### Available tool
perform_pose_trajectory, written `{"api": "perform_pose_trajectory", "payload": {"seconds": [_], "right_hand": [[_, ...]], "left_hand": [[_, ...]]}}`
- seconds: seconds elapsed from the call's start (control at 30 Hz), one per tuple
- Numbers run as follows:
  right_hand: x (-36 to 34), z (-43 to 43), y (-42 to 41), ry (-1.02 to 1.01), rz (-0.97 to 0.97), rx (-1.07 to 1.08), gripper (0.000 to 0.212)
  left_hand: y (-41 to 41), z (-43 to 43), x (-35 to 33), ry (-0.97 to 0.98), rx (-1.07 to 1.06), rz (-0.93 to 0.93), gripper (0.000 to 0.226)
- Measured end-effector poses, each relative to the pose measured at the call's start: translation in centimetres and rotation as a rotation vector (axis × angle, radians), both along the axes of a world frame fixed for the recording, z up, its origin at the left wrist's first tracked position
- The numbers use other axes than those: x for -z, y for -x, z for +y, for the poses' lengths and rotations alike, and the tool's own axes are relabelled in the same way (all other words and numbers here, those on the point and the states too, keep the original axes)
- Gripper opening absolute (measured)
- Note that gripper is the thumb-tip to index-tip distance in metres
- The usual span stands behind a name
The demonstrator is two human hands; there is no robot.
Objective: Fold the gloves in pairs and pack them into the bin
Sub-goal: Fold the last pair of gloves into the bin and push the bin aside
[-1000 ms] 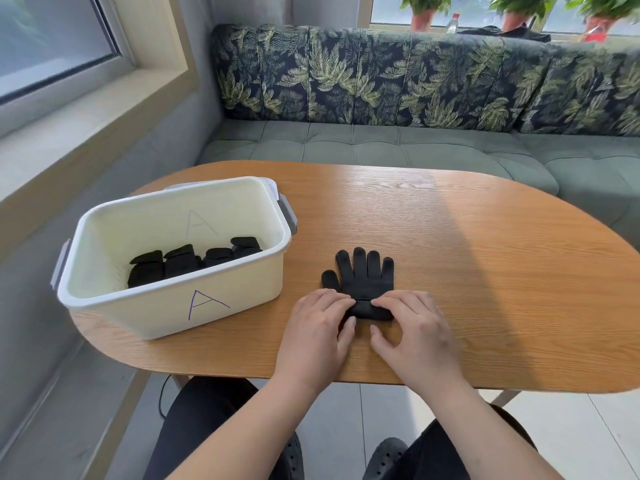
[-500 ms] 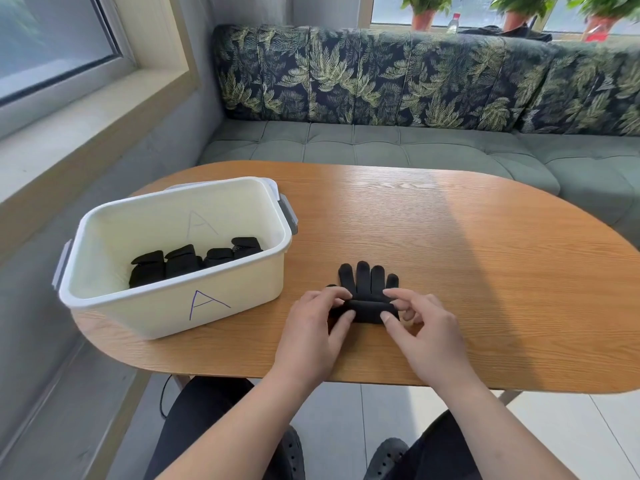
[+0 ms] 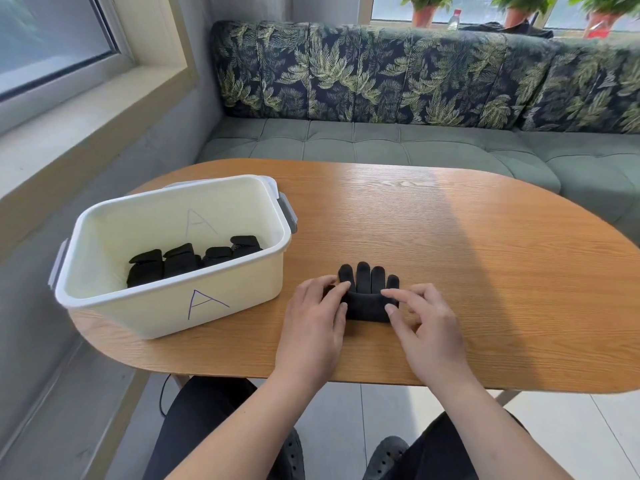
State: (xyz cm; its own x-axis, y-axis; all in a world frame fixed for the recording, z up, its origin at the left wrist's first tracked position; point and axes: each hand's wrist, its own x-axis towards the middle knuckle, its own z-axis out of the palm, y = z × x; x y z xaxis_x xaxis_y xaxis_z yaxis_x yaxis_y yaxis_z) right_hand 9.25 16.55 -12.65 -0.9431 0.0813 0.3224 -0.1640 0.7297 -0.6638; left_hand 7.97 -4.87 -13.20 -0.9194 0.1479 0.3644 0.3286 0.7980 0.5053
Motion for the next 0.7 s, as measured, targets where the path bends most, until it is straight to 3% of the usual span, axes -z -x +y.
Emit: {"api": "perform_pose_trajectory", "payload": {"seconds": [0.17,0.3,0.47,0.7], "right_hand": [[0.4,-0.4,0.0,-0.148,0.043,0.075,0.022],[0.7,-0.7,0.0,-0.235,0.078,0.103,0.024],[1.0,-1.0,-0.4,-0.382,0.161,-0.018,0.031],[0.9,-1.3,-0.2,-0.433,0.099,0.023,0.037]], "left_hand": [[-0.6,0.2,0.2,0.126,0.151,0.072,0.041],[-0.9,0.6,0.1,0.244,0.145,0.050,0.048],[-0.8,0.7,0.2,0.266,0.133,0.018,0.052],[-0.6,0.8,0.1,0.285,0.131,0.005,0.054]]}}
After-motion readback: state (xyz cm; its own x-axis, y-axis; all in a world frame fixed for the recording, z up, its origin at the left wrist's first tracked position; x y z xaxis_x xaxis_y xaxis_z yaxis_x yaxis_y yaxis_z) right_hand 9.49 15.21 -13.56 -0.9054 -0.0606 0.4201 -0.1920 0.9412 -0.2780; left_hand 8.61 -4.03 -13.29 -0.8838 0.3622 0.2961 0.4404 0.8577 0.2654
